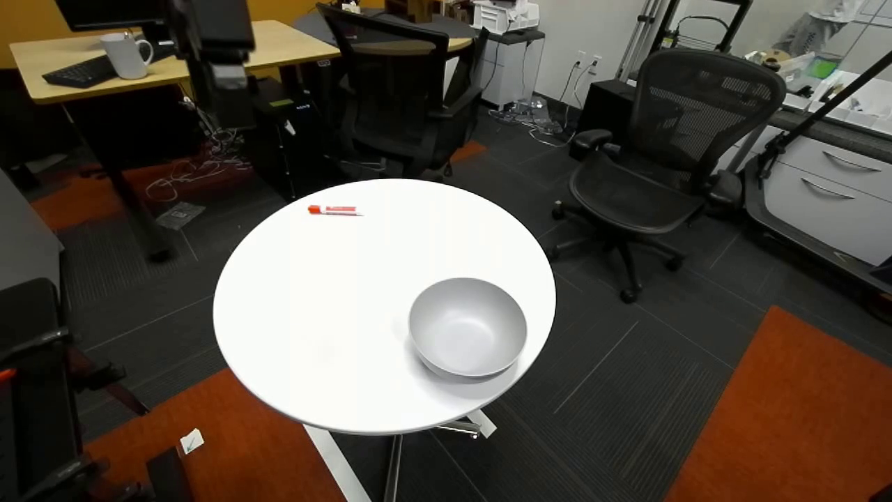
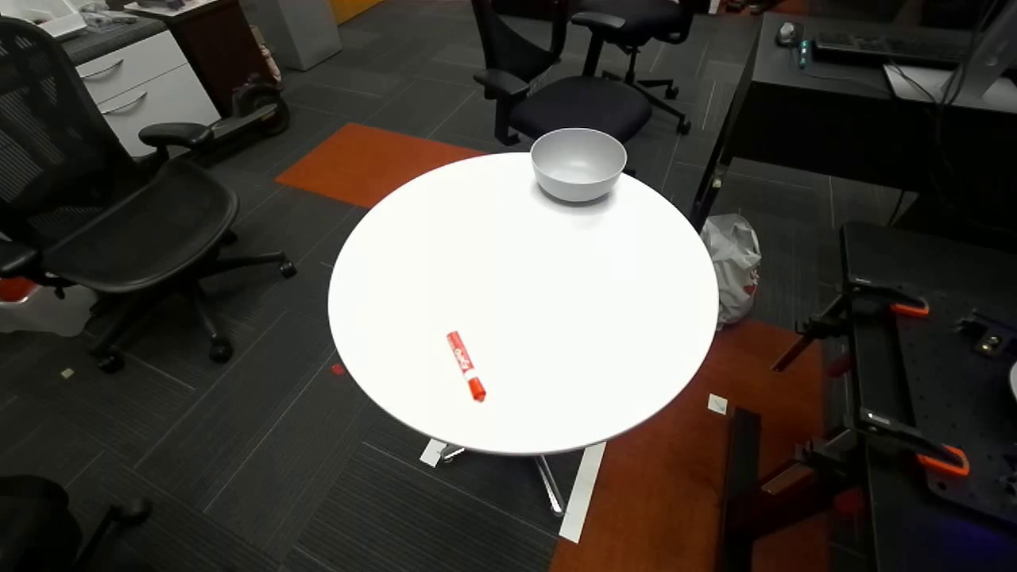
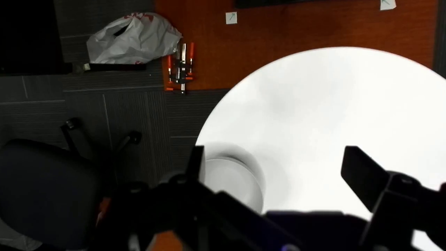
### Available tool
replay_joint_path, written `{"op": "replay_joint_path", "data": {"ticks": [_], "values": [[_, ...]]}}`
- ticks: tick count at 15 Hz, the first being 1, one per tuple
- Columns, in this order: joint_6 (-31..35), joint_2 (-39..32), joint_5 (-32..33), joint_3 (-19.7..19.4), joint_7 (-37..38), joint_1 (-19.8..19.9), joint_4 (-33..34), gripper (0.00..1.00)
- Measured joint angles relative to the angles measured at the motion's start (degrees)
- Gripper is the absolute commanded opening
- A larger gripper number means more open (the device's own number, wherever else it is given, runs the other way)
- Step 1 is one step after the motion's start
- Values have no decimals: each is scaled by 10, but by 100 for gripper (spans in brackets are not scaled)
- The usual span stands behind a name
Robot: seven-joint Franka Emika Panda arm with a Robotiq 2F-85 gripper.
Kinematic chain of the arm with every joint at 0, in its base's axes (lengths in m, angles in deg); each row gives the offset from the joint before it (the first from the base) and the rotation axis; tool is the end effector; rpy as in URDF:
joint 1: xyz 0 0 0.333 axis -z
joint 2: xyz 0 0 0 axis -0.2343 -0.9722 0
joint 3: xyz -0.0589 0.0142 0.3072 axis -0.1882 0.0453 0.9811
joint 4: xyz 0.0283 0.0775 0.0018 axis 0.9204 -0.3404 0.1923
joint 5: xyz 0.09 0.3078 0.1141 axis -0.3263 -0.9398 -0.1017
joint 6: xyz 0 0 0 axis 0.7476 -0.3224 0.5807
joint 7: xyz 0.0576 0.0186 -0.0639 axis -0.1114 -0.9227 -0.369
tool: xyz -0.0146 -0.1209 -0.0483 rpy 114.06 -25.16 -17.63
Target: Put the marker in the bowl
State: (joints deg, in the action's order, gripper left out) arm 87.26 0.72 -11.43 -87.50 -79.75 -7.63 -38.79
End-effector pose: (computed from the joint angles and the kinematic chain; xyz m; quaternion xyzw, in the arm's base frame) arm 0.4192 -0.0986 0.4709 0.9932 -0.0371 -0.0548 0.0954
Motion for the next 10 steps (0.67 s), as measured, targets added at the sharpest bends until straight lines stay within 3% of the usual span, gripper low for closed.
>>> {"op": "replay_joint_path", "data": {"ticks": [5, 10], "values": [[129, -93, -16, 11, 48, -20, 11, 100], [241, -169, -81, 26, 96, -40, 31, 100]]}}
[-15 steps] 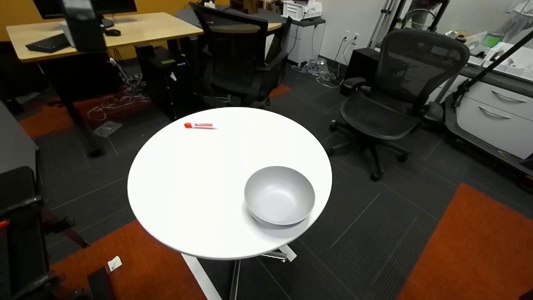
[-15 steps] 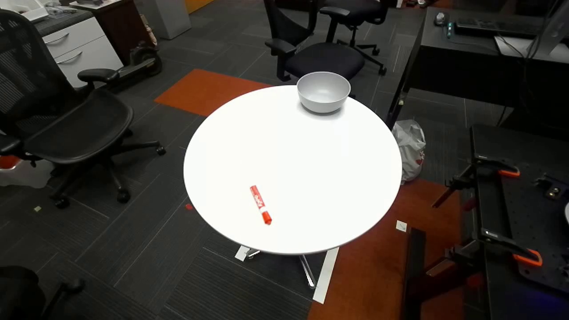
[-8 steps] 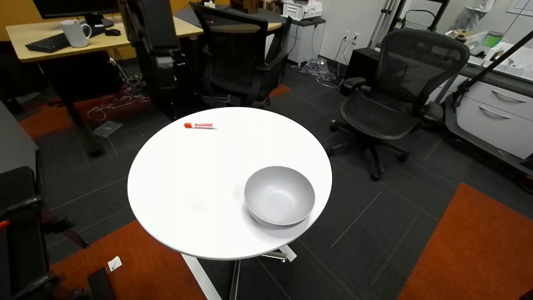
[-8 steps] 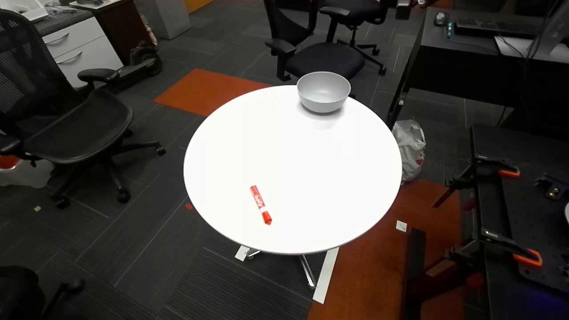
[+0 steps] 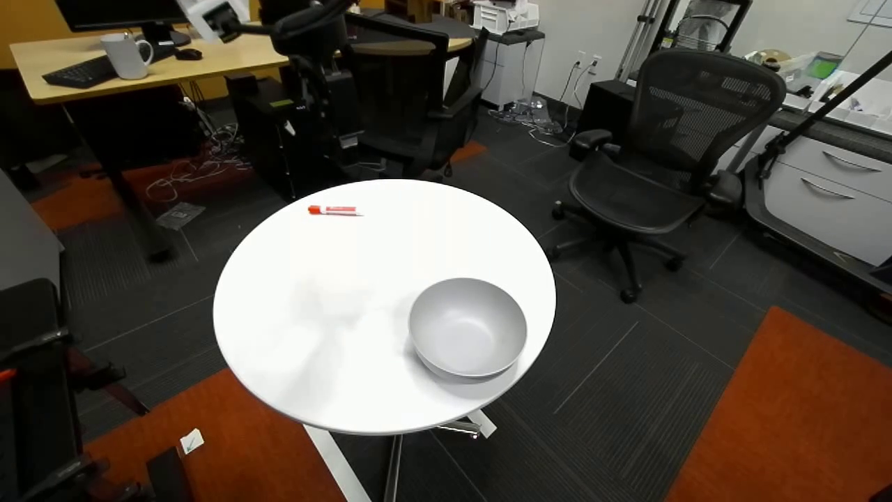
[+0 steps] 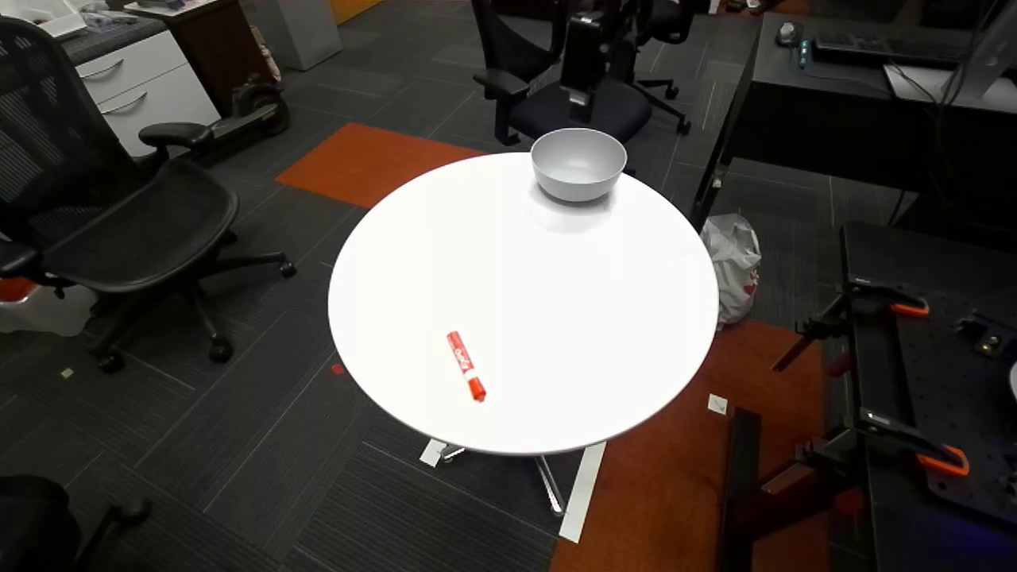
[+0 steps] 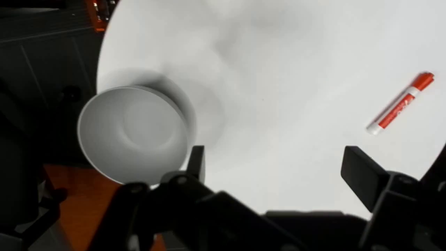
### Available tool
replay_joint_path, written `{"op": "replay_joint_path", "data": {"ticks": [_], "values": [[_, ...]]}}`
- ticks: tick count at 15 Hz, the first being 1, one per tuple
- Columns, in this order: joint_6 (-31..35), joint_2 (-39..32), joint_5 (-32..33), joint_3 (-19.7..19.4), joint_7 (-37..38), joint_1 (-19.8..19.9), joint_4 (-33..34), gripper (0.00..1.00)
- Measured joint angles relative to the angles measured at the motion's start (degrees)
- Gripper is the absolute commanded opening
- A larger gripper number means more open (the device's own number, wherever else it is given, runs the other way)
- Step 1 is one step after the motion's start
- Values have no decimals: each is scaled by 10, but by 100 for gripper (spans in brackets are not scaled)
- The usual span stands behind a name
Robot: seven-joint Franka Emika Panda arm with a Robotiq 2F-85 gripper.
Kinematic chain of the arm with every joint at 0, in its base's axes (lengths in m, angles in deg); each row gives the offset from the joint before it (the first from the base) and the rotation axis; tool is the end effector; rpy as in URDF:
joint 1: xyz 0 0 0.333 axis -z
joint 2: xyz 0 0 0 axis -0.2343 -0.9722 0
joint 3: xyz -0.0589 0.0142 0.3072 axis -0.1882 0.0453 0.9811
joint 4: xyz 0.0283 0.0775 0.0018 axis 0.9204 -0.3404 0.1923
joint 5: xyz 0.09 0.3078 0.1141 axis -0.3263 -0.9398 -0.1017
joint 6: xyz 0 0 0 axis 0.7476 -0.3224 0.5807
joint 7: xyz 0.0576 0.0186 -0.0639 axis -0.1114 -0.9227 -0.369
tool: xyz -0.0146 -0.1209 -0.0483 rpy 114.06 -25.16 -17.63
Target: Put the marker in the bowl
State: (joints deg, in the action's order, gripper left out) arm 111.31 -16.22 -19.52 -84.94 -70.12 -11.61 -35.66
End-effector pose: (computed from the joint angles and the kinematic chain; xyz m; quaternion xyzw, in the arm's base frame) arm 0.5233 -0.0354 0.3871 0.9955 -0.0764 0.0451 0.0336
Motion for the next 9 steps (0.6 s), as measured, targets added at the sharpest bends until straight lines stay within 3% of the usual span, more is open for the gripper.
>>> {"op": "replay_joint_path", "data": {"ticks": [9], "values": [[105, -107, -152, 34, 23, -31, 55, 100]]}}
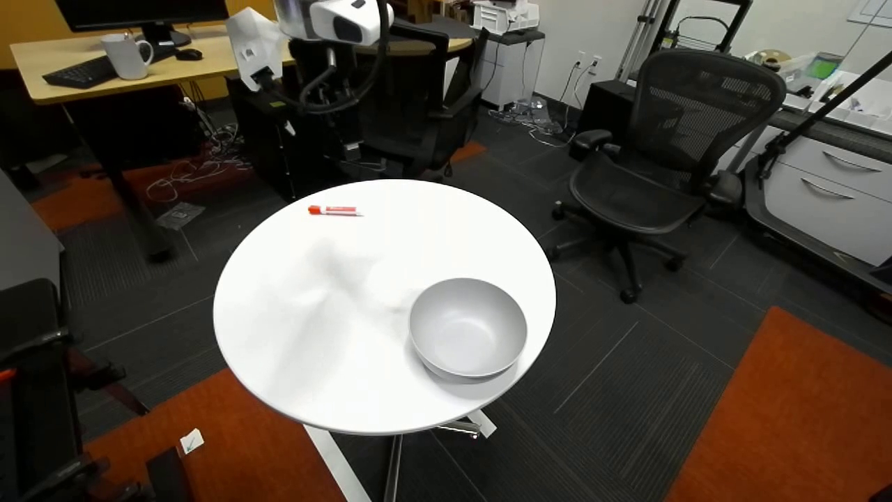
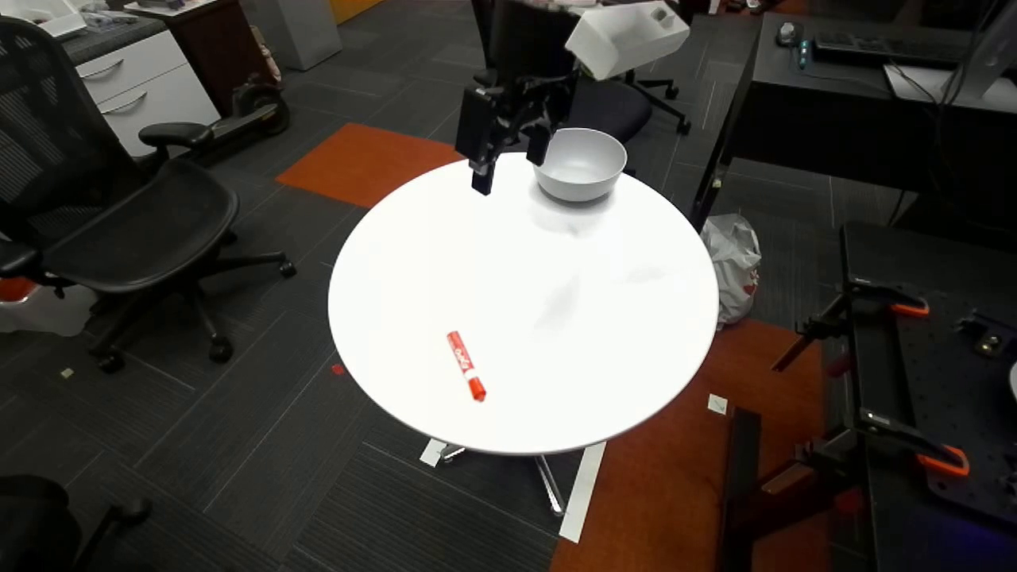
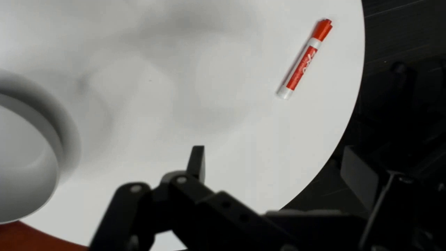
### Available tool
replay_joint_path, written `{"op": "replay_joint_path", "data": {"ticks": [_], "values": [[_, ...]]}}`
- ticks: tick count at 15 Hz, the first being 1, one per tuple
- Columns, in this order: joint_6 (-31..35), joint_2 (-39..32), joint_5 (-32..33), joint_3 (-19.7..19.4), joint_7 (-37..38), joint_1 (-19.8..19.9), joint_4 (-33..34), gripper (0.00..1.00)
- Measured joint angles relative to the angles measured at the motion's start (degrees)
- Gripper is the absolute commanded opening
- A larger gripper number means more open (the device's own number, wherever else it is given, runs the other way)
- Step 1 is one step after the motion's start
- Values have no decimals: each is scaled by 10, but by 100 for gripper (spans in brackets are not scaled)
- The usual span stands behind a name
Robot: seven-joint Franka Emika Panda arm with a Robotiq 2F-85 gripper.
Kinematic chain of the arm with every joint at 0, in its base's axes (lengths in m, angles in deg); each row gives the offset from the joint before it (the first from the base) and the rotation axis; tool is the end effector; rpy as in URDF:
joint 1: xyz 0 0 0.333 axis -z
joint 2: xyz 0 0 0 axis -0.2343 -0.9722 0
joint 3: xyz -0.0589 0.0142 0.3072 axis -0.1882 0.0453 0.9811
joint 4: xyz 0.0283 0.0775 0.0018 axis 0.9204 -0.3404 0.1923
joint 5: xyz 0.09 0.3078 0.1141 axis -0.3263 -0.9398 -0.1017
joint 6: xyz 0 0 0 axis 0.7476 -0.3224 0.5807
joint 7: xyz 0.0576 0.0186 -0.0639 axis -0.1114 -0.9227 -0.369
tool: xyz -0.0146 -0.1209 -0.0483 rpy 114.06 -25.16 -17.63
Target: Put the marker in the bowl
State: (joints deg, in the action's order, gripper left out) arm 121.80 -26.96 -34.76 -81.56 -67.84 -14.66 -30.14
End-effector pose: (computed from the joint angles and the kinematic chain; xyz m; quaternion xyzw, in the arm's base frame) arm 0.5765 0.0309 0.3428 -0.9850 0.1325 -0.0806 0.0757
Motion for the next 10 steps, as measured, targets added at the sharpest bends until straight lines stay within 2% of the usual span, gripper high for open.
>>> {"op": "replay_joint_path", "data": {"ticks": [5, 10], "values": [[2, -72, -60, 23, 0, -9, 50, 100], [3, -145, -66, 23, 44, -17, 114, 100]]}}
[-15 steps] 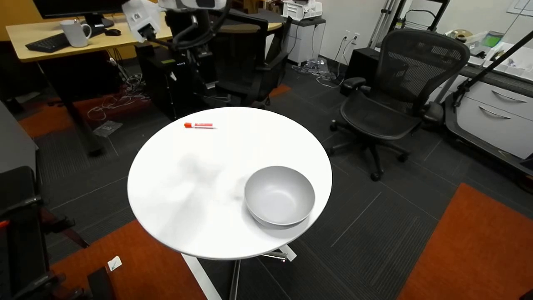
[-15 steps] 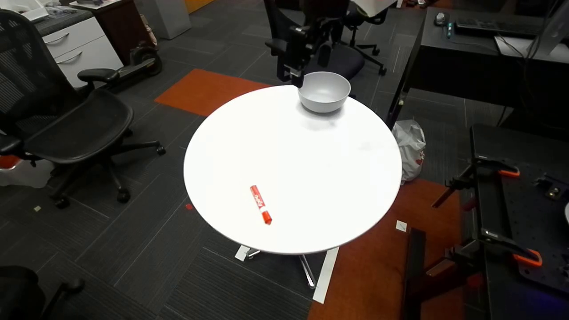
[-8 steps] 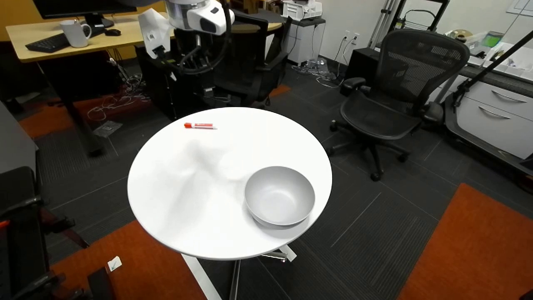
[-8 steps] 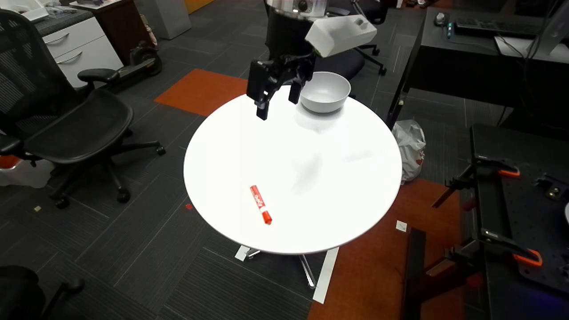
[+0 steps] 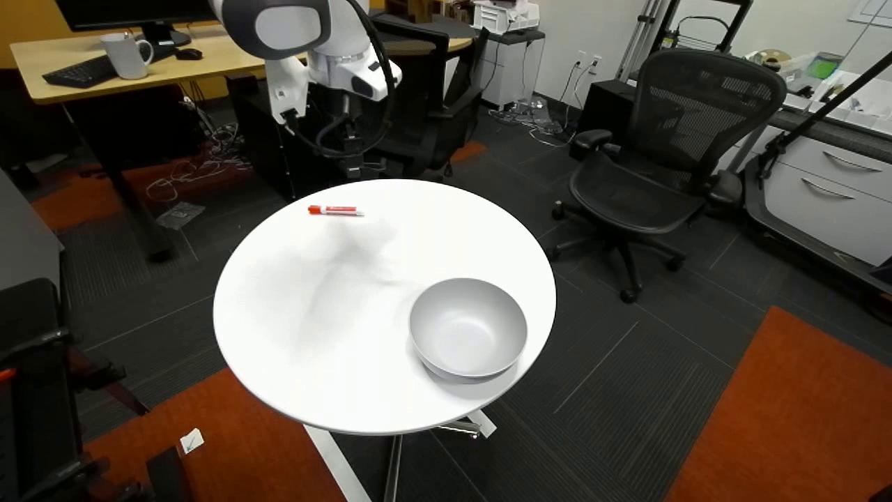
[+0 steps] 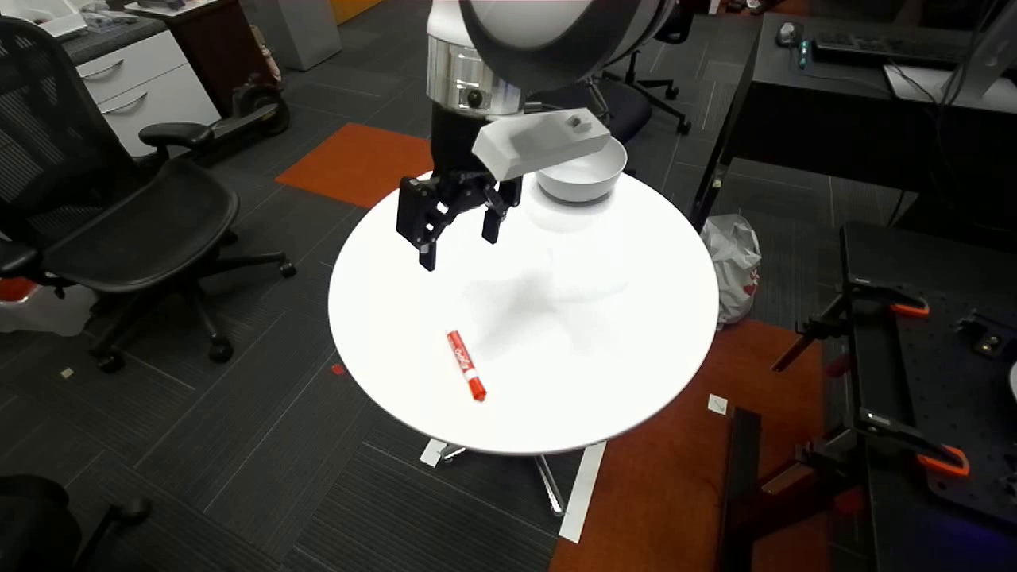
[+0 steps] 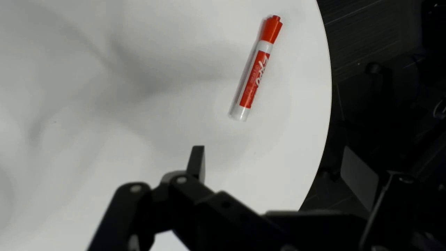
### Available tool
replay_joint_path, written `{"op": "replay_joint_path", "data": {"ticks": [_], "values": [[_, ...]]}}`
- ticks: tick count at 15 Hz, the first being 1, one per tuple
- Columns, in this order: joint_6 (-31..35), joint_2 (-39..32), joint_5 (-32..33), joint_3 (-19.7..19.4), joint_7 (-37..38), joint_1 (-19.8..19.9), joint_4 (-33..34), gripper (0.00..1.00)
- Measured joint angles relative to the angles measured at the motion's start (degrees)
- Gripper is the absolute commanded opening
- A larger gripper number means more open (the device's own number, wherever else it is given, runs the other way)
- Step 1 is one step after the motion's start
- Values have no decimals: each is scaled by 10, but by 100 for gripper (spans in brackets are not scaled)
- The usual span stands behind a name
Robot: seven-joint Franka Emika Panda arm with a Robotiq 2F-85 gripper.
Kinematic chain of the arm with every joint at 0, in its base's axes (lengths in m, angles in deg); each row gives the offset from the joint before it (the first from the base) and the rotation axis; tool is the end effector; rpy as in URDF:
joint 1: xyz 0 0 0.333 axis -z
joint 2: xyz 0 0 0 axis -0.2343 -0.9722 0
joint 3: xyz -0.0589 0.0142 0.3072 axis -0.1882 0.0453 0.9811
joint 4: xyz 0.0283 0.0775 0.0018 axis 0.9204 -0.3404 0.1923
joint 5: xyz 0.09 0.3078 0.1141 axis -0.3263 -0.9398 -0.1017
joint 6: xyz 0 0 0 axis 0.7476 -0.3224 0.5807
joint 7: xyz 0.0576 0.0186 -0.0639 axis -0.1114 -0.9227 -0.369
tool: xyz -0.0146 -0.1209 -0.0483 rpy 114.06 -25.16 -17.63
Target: Put the marker in the bowl
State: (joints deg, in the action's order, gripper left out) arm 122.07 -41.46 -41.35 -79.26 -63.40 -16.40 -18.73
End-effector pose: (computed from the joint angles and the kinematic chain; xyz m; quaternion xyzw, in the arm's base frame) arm 0.6231 0.0756 0.2724 -0.9740 0.1846 -0.0402 0.1252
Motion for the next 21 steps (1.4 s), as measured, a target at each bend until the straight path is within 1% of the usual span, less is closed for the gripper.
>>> {"op": "replay_joint_path", "data": {"ticks": [4, 6, 12, 15, 21], "values": [[0, -52, -21, 8, 10, -2, 56, 100], [0, -65, -24, 12, 10, -2, 70, 100], [0, -69, -23, 7, 12, -3, 73, 100], [-2, -73, -16, -4, 44, -13, 73, 100], [-13, -87, -11, -21, 116, -46, 73, 100]]}}
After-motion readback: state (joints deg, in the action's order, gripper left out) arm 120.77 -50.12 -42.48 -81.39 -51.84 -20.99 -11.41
